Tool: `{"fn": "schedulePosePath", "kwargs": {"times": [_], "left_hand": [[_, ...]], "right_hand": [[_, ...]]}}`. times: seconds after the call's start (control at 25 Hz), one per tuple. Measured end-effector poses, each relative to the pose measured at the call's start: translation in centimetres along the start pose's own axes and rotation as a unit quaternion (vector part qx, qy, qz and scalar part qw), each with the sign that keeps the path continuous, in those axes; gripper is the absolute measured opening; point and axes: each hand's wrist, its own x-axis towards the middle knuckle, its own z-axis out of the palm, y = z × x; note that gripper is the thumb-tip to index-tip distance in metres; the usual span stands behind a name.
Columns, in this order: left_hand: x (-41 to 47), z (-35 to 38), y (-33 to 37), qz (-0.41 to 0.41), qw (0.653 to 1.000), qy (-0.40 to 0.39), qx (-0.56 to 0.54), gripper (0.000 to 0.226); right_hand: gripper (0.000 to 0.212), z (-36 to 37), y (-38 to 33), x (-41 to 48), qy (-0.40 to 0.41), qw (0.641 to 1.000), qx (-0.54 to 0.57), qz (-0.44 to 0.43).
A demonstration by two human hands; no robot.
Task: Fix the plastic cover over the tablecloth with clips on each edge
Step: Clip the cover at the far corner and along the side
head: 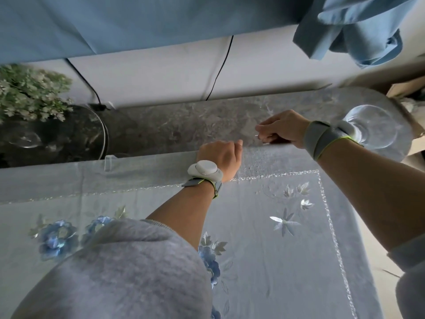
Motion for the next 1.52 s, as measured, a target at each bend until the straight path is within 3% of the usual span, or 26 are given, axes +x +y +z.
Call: {"fn": "schedulePosePath", "kwargs": {"times": [0.4,0.76,1.24,1.52], "left_hand": [[-0.2,-0.3,0.0,0.008,1.000,0.002,0.004,0.056],[-0.4,-0.3,0.0,0.014,1.000,0.003,-0.001,0.057],[-0.2,-0.3,-0.1,0.016,1.000,0.000,-0.007,0.056],[-0.3,-0.3,-0.1,0.016,1.000,-0.001,-0.007,0.055]], "right_hand": [[0.013,0.5,-0.3,-1.6,0.012,0.993,-0.119,-0.016],[0.014,-0.5,0.3,-1.7,0.008,0.992,-0.122,-0.017],[0.008,-0.1,-0.1,-1.9,0.015,0.974,-0.223,-0.041],[0.020,-0.1,-0.3,-2.0,0.032,0.963,-0.264,-0.046]]}}
